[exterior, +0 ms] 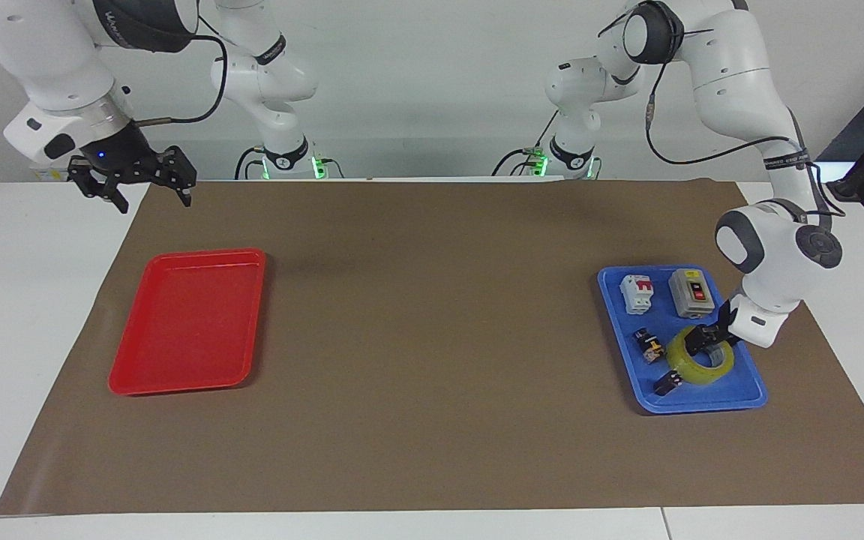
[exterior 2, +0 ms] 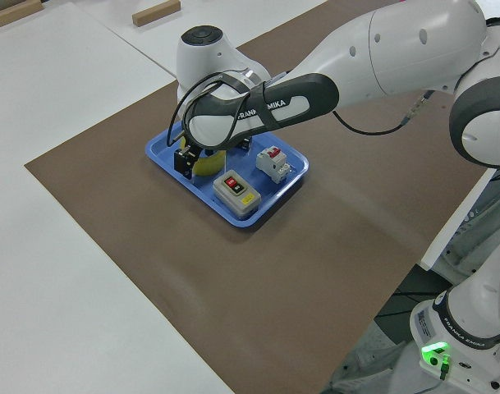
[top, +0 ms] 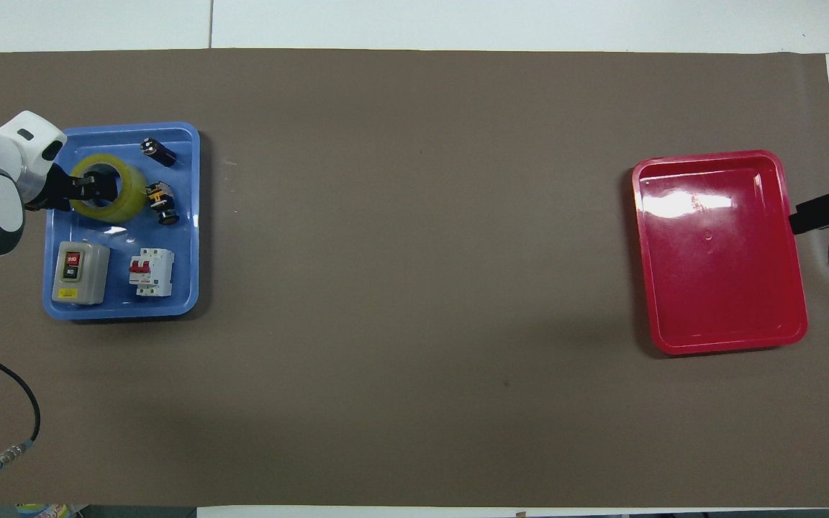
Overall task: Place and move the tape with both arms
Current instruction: 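Close the left gripper on the tape roll and lift it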
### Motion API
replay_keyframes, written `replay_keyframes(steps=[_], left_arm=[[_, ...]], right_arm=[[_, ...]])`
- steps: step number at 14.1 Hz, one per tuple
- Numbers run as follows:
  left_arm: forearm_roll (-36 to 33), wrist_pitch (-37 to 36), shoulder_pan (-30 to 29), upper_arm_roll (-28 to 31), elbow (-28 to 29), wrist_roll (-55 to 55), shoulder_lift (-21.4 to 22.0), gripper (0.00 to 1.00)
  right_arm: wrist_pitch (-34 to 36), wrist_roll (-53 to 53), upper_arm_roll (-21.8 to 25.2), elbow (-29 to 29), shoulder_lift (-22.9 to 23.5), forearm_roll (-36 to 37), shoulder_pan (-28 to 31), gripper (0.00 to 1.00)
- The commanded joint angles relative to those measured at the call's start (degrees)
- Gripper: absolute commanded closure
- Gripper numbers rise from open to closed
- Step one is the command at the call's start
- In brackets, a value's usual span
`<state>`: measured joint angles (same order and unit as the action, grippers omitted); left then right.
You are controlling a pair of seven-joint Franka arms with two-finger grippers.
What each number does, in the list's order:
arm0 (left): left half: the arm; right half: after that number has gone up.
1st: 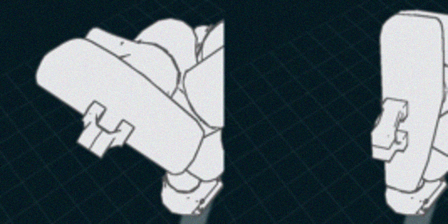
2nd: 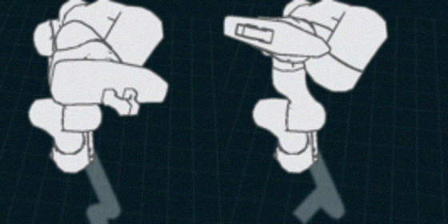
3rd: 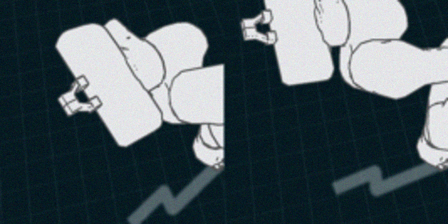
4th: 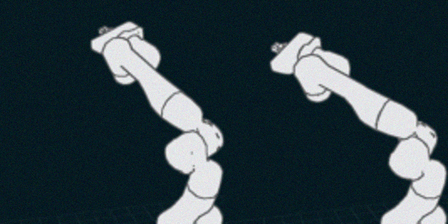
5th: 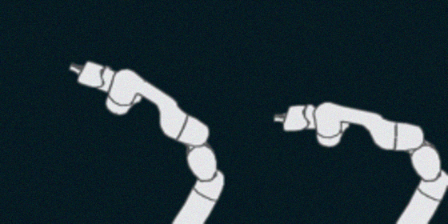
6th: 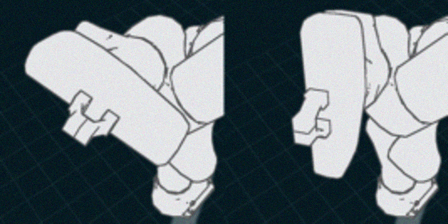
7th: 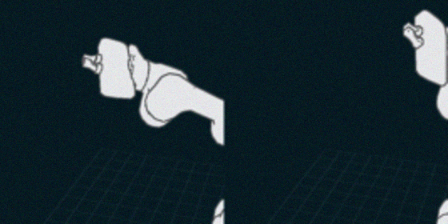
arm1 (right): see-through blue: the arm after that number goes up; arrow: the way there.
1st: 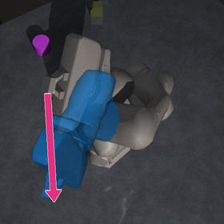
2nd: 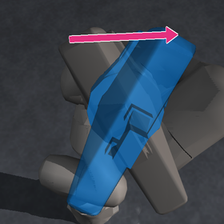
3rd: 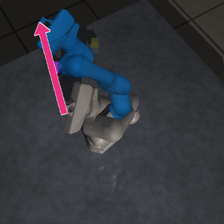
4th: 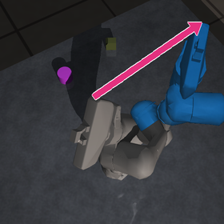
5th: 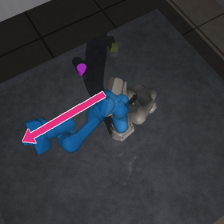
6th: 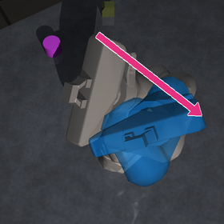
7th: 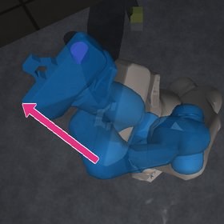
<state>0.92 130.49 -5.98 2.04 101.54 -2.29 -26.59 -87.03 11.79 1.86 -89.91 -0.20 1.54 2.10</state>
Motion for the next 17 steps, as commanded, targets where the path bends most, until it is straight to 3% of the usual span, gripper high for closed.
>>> replay_keyframes(steps=[1,6,8,13,17], left_arm=[[0.84,1.78,0.0,0.34,1.11,0.7,0.57,1.0],[0.84,0.73,-0.17,0.34,-0.64,0.62,1.1,1.0],[0.84,-2.85,-0.26,0.42,-2.48,0.79,1.97,1.0],[0.66,-9.1,0.88,0.51,-1.7,2.01,8.83,1.0],[-0.82,-12.98,9.21,0.51,-0.38,13.24,12.0,1.0]], right_arm=[[-0.95,0.69,-0.19,-1.23,-0.94,-0.93,0.36,0.0],[-0.95,0.69,-0.19,-1.23,-0.94,-0.93,0.36,0.0],[-0.95,0.69,-0.19,-1.23,-0.94,-0.93,0.36,0.0],[-0.86,0.69,-0.19,-1.23,-0.94,-0.93,0.36,0.0],[-0.86,0.69,-0.19,-1.23,-0.94,-0.93,0.36,0.0]])
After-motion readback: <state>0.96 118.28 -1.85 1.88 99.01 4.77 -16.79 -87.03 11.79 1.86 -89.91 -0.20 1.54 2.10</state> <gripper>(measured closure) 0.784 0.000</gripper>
